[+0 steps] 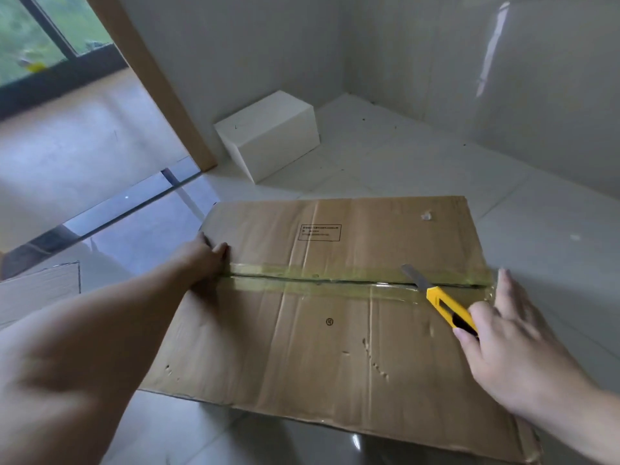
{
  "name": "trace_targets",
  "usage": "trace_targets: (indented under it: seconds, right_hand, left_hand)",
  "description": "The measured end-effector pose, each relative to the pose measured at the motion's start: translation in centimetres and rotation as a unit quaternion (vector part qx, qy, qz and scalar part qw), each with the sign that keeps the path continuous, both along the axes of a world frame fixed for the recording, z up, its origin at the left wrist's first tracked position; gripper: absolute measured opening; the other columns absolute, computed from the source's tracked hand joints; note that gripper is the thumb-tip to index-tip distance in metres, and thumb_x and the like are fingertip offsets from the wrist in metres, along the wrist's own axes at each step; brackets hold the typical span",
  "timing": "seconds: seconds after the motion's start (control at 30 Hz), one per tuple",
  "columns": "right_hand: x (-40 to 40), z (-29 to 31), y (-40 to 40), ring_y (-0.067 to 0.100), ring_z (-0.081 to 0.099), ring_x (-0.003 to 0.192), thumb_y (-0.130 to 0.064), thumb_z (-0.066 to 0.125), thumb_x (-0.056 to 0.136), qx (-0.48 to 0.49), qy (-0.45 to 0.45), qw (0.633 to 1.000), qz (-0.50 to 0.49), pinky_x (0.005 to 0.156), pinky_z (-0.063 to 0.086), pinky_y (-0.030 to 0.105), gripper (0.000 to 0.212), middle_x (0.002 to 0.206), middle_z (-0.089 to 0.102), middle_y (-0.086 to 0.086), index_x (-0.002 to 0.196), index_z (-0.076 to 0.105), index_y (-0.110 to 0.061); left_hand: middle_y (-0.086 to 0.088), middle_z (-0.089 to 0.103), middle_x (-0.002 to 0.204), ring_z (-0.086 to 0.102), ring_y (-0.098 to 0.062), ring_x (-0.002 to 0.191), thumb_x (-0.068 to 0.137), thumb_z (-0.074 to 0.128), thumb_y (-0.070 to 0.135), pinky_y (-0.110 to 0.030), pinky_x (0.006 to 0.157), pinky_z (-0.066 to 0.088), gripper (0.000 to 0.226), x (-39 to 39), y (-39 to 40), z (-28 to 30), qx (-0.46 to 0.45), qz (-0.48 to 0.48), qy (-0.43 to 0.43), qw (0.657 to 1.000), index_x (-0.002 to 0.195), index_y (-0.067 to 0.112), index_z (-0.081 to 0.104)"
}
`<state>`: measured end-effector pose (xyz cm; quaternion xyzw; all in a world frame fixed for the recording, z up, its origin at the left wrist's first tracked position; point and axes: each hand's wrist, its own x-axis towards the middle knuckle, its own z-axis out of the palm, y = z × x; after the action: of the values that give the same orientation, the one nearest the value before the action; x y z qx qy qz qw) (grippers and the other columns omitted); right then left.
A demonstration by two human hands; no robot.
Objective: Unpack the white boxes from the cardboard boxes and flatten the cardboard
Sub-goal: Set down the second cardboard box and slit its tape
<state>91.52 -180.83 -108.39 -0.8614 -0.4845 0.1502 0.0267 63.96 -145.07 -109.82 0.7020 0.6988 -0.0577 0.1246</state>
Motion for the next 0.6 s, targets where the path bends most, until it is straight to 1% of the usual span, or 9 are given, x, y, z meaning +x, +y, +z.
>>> trace_targets:
  seconds: [0.03,0.1,0.13,0.2,0.27,0.37,0.47,0.53,0.6]
  right_hand:
    - [0.0,0.2,0.1,0.051,0.058,0.102,-0.026,0.069,0.078,0.026,-0.019,0.999,0.027,0.074,0.051,0.05,0.028,0.133,0.046,0.036,0.074,0.047,-0.011]
    - [-0.8,2.0,0.2,0.031,0.062,0.074,-0.035,0.055,0.086,0.052,-0.038,0.995,0.081,0.055,0.044,0.034,0.018,0.112,0.06,0.007,0.085,0.044,-0.02]
    - [-1.3,2.4,0.2,0.02,0.054,0.07,-0.04,0.041,0.094,0.061,-0.041,0.991,0.11,0.053,0.037,0.031,0.013,0.1,0.055,-0.006,0.093,0.038,-0.027]
    - [-2.2,2.0,0.1,0.015,0.043,0.067,-0.041,0.026,0.1,0.06,-0.052,0.983,0.168,0.051,0.028,0.026,0.011,0.086,0.046,-0.008,0.1,0.032,-0.031]
    - [-3.1,1.0,0.7,0.014,0.046,0.063,-0.035,0.042,0.097,0.065,-0.008,0.982,0.178,0.05,0.028,0.024,0.007,0.077,0.044,-0.009,0.102,0.04,-0.031]
    - [-3.1,-1.0,1.0,0.014,0.049,0.05,-0.017,0.079,0.064,0.09,-0.024,0.978,0.185,0.043,0.026,0.023,0.047,0.067,0.033,-0.01,0.104,0.055,-0.025]
    - [-2.4,-1.4,0.6,0.015,0.047,0.043,-0.013,0.088,0.043,0.072,-0.077,0.972,0.212,0.035,0.031,0.027,0.074,0.063,0.044,-0.003,0.109,0.055,-0.017]
    - [-1.6,-1.9,0.2,0.018,0.046,0.039,-0.015,0.09,0.041,0.07,-0.091,0.969,0.219,0.033,0.034,0.028,0.073,0.063,0.047,0.001,0.108,0.06,-0.013]
    - [-0.8,-1.4,-0.3,0.019,0.047,0.036,-0.026,0.088,0.052,0.072,-0.107,0.97,0.205,0.031,0.036,0.029,0.058,0.062,0.049,0.003,0.104,0.067,-0.01]
  left_hand:
    - [-0.026,0.057,0.117,0.053,-0.04,0.106,0.096,0.043,0.048,-0.04,0.089,0.04,0.056,0.0,0.1,-0.1,-0.001,-0.011,0.016,1.0,0.128,0.003,0.04]
    - [-0.025,0.058,0.116,0.054,-0.039,0.104,0.097,0.039,0.05,-0.038,0.083,0.04,0.056,-0.2,0.4,-0.2,-0.001,-0.03,0.038,0.999,0.126,0.003,0.041]
    - [-0.024,0.059,0.114,0.055,-0.038,0.101,0.097,0.038,0.051,-0.038,0.081,0.039,0.056,-0.2,0.4,-0.1,0.0,-0.037,0.046,0.998,0.125,0.002,0.042]
    - [-0.022,0.061,0.108,0.055,-0.035,0.092,0.097,0.037,0.052,-0.036,0.078,0.039,0.056,-0.2,0.4,0.1,0.0,-0.045,0.058,0.997,0.122,0.003,0.045]
    - [-0.019,0.061,0.106,0.052,-0.031,0.087,0.096,0.039,0.054,-0.036,0.078,0.04,0.056,0.0,0.2,0.2,0.002,-0.049,0.059,0.997,0.118,0.003,0.049]
    - [-0.017,0.062,0.104,0.056,-0.032,0.093,0.094,0.041,0.056,-0.036,0.079,0.042,0.056,0.9,-0.4,0.4,0.016,-0.069,0.067,0.995,0.11,0.005,0.055]
    - [-0.012,0.063,0.089,0.056,-0.028,0.082,0.093,0.04,0.06,-0.032,0.072,0.042,0.058,2.8,-1.2,0.7,0.011,-0.095,0.08,0.992,0.099,0.006,0.061]
    - [-0.011,0.063,0.084,0.057,-0.027,0.079,0.092,0.039,0.062,-0.031,0.069,0.043,0.062,4.6,-1.8,0.8,0.003,-0.104,0.087,0.991,0.092,0.005,0.064]
    - [-0.011,0.06,0.078,0.057,-0.028,0.078,0.091,0.041,0.062,-0.031,0.069,0.044,0.062,7.0,-2.6,0.8,0.009,-0.113,0.088,0.99,0.082,0.004,0.063]
